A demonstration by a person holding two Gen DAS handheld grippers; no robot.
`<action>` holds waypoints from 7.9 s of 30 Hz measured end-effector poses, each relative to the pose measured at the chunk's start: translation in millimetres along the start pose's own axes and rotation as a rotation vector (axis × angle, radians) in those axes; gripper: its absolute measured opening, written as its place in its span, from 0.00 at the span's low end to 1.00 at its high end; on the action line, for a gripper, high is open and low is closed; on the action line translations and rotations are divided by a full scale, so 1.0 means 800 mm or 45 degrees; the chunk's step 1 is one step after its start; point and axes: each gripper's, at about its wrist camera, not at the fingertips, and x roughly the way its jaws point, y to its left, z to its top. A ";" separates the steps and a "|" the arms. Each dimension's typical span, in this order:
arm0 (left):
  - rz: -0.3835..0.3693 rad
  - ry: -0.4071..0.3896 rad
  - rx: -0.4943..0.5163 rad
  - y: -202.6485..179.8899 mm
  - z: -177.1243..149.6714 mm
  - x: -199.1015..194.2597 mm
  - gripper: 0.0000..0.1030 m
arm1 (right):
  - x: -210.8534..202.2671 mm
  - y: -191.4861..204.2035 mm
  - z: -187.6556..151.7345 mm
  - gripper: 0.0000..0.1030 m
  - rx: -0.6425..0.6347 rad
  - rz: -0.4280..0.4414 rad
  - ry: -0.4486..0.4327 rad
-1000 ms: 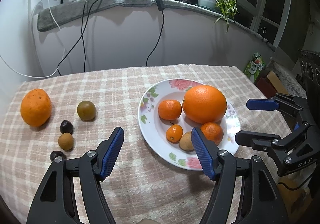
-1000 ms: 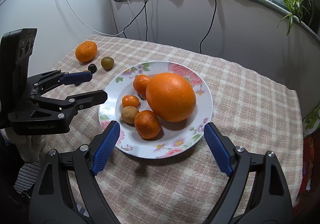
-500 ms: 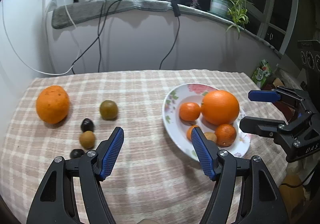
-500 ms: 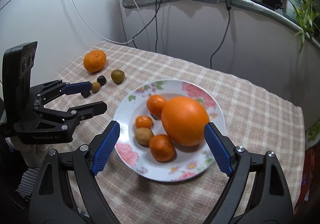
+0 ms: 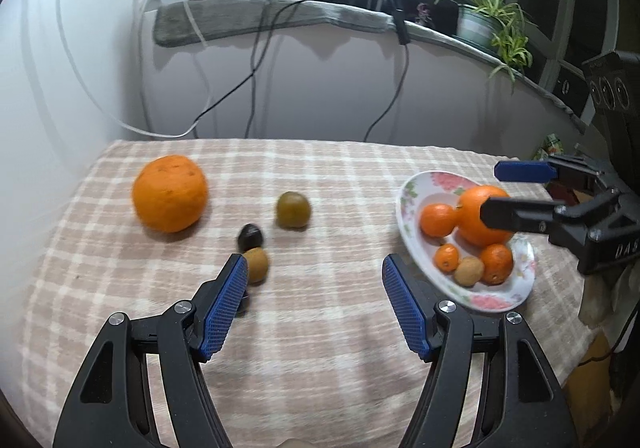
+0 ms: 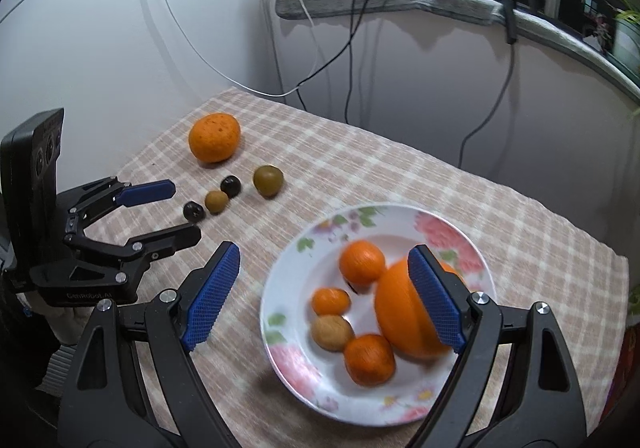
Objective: Organize fruits
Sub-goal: 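Move both open grippers back toward the kiwi and dark plums, then grasp a dark plum with the left gripper while the right gripper grasps the kiwi, then carry the dark plum and kiwi over the plate with both grippers, then open both grippers to release the plum and kiwi onto the plate, then move both open grippers toward the last dark plum and brown fruit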
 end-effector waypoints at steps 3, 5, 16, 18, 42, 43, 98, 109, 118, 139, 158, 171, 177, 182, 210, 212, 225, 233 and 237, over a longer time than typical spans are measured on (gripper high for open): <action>0.022 0.010 -0.019 0.014 -0.006 0.000 0.68 | 0.012 0.005 0.012 0.86 -0.008 0.028 0.012; 0.036 0.019 -0.035 0.023 -0.008 0.002 0.68 | 0.022 0.007 0.020 0.86 -0.004 0.051 0.027; 0.049 0.075 -0.085 0.055 -0.021 0.015 0.51 | 0.076 0.021 0.058 0.86 0.032 0.184 0.117; 0.044 0.086 -0.089 0.058 -0.021 0.018 0.49 | 0.086 0.025 0.064 0.86 0.029 0.199 0.139; 0.012 0.173 -0.083 0.073 -0.023 0.051 0.32 | 0.197 0.027 0.088 0.57 0.140 0.293 0.391; 0.012 0.174 -0.083 0.074 -0.024 0.052 0.31 | 0.199 0.027 0.089 0.57 0.139 0.292 0.394; -0.129 0.038 -0.011 0.001 -0.007 0.019 0.22 | 0.075 -0.021 0.061 0.32 0.211 0.282 0.176; -0.206 0.039 0.037 -0.045 -0.004 0.018 0.22 | 0.025 -0.061 0.026 0.32 0.286 0.231 0.083; -0.236 0.054 0.065 -0.068 0.002 0.029 0.22 | -0.025 -0.091 -0.018 0.32 0.358 0.182 -0.012; -0.261 0.091 0.118 -0.105 0.012 0.052 0.22 | -0.054 -0.112 -0.097 0.32 0.429 0.124 -0.021; -0.246 0.117 0.117 -0.109 0.012 0.058 0.22 | -0.040 -0.109 -0.108 0.32 0.439 0.144 0.014; -0.239 0.105 0.102 -0.108 0.014 0.054 0.53 | -0.045 -0.106 -0.104 0.71 0.432 0.161 -0.015; -0.217 0.119 0.089 -0.106 0.014 0.055 0.67 | -0.049 -0.104 -0.101 0.82 0.437 0.172 -0.027; -0.204 0.126 0.096 -0.108 0.012 0.054 0.69 | -0.048 -0.105 -0.103 0.82 0.442 0.164 -0.022; -0.079 0.059 0.023 -0.042 0.009 0.025 0.69 | -0.050 -0.063 -0.042 0.83 0.235 0.053 -0.107; -0.063 0.060 0.012 -0.031 0.007 0.023 0.69 | -0.045 -0.055 -0.032 0.83 0.200 0.042 -0.094; 0.007 0.059 -0.107 0.033 -0.005 0.017 0.69 | 0.005 0.007 0.023 0.83 0.019 0.100 -0.025; -0.009 0.078 -0.145 0.051 -0.006 0.025 0.53 | 0.050 0.028 0.054 0.83 0.063 0.247 0.069; -0.039 0.094 -0.172 0.055 -0.006 0.032 0.47 | 0.074 0.040 0.068 0.83 0.085 0.301 0.131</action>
